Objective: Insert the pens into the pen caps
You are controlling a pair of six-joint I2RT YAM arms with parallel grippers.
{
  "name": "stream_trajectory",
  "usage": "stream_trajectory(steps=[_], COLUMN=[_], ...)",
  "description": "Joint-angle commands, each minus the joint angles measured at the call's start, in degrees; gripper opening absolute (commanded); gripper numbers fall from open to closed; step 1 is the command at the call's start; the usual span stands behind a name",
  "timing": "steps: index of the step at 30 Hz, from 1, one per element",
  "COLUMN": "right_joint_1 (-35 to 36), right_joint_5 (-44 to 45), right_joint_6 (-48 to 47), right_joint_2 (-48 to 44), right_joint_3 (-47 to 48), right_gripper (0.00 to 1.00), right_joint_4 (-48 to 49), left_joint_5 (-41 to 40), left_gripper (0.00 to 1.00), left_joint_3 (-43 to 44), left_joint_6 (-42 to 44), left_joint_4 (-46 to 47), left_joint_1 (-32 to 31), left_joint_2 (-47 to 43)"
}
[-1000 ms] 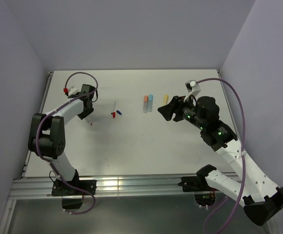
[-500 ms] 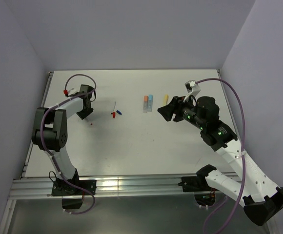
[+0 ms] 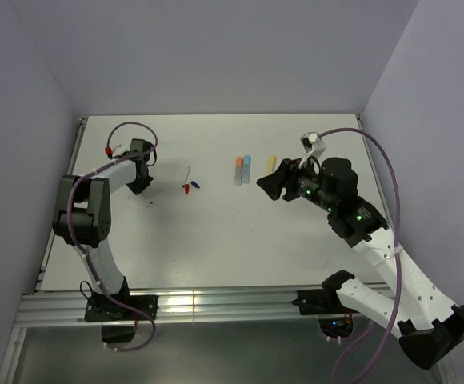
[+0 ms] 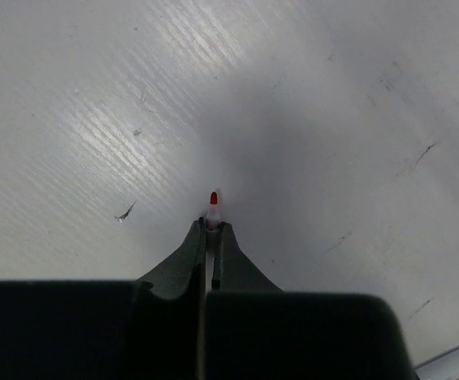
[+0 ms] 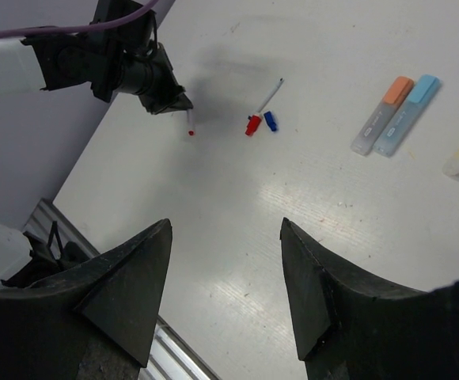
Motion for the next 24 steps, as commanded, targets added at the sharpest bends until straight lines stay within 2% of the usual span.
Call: stream_trajectory(steps=[1,6,9,12,16,22,24], right_joint_1=[-0.37,-0.19,0.6,1.04,1.3,1.57,1.65], right_joint_5=[-4.05,-12.05,-14.34,-15.92,-16.89,-18.3,-18.04], right_joint_6=[-1.29,-1.47,-0.33,1.95,4.07,6.18,6.88], right_joint_2=[0.82,3.1,5.73,8.37,13.2,21.38,22.26], right_joint_3=[0.36,0.62,1.06,0.01,0.62,3.08,3.08], right_gripper=[0.65,0.64,0.64,0.62,0.61,0.59,0.59], right_joint_4=[1.43,3.72,5.38,9.95,15.74,20.33,21.29], left_joint_5=[3.13,3.92,3.05,1.2,-1.43,-5.29,-6.1], left_gripper=[0.0,0.0,0.0,0.0,0.0,0.0,0.0], left_joint_3=[-1.61,-3.02,-1.88,0.23,3.92,9.9,13.14], left_joint_6=[-0.21,0.75,0.76,-0.82,-3.72,-6.45,-6.45], left_joint_4=[2.68,1.89,-0.3,-2.67,-3.91,-1.54,-2.23], left_joint_1=[-0.05,-1.28,-5.05,-11.28,-23.04,-35.88,-38.36], left_joint_2=[-0.98,-10.62,-17.03,-21.45,-26.29,-26.56,-24.64])
